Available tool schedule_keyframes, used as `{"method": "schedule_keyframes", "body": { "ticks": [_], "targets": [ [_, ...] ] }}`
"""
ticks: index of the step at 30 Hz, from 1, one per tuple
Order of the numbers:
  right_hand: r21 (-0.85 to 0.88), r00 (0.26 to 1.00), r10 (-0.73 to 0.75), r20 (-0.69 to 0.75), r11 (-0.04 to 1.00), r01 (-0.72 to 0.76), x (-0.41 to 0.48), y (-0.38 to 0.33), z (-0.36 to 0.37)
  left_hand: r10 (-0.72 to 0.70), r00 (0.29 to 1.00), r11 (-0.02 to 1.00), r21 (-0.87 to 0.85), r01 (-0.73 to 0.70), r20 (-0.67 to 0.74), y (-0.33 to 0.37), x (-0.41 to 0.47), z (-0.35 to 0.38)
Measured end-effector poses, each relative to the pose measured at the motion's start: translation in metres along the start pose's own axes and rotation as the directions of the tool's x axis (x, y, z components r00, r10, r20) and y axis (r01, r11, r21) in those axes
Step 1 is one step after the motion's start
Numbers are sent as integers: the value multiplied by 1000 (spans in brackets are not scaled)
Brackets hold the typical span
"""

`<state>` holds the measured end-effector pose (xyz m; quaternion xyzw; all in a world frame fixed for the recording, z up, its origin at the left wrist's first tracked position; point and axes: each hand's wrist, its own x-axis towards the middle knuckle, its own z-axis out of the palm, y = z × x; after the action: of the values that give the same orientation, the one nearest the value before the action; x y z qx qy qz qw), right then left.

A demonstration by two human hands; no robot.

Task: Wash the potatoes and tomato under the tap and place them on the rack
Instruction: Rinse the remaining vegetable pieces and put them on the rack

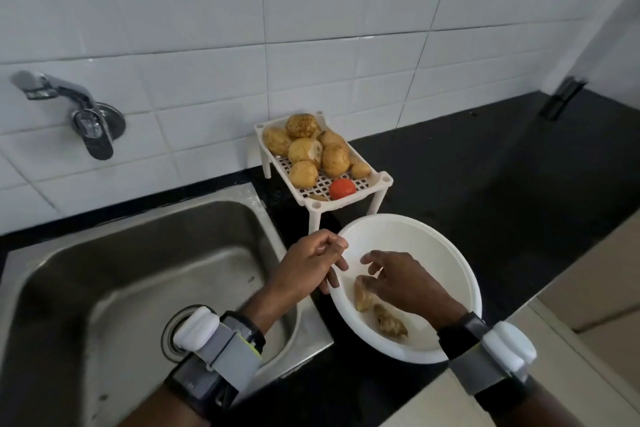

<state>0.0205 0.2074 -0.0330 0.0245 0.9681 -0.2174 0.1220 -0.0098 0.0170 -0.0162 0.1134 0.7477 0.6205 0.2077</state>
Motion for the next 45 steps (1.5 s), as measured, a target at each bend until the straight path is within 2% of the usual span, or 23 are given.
{"method": "schedule_keyframes", "body": {
  "ticks": [6,11,16,22,28,31,35,38,40,42,45],
  "targets": [
    [-54,998,56,22,997,-55,-6,3,24,-44,999,999,3,44,28,-10,-4,7],
    [25,998,26,-54,999,-25,-3,-2,25,-55,998,998,-8,55,-7,-15,-7,-2],
    [114,959,-112,-259,983,146,2,-42,9,-48,994,999,-27,45,-96,-17,-11,-26],
    [266,932,-278,-231,904,336,27,-115,6,-15,953,999,-54,-1,-303,-20,-19,-83],
    [316,871,-452,-191,812,491,74,-215,27,-34,826,998,-65,-4,-563,-24,-46,-168],
    [413,880,-454,-141,781,469,90,-255,35,-56,743,998,-49,31,-667,-23,-54,-210],
    [541,889,-452,-79,729,419,107,-291,50,-9,583,1000,9,28,-812,-14,-47,-265],
    [654,894,-449,-7,674,344,111,-306,60,84,538,993,118,30,-839,1,-29,-293],
    [716,890,-456,19,627,306,115,-313,67,181,536,971,237,38,-825,9,-17,-302],
    [718,893,-450,20,628,301,119,-317,71,251,529,951,309,23,-811,12,-6,-304],
    [735,906,-423,22,621,272,124,-322,75,263,443,952,304,24,-857,13,5,-306]
  ]
}}
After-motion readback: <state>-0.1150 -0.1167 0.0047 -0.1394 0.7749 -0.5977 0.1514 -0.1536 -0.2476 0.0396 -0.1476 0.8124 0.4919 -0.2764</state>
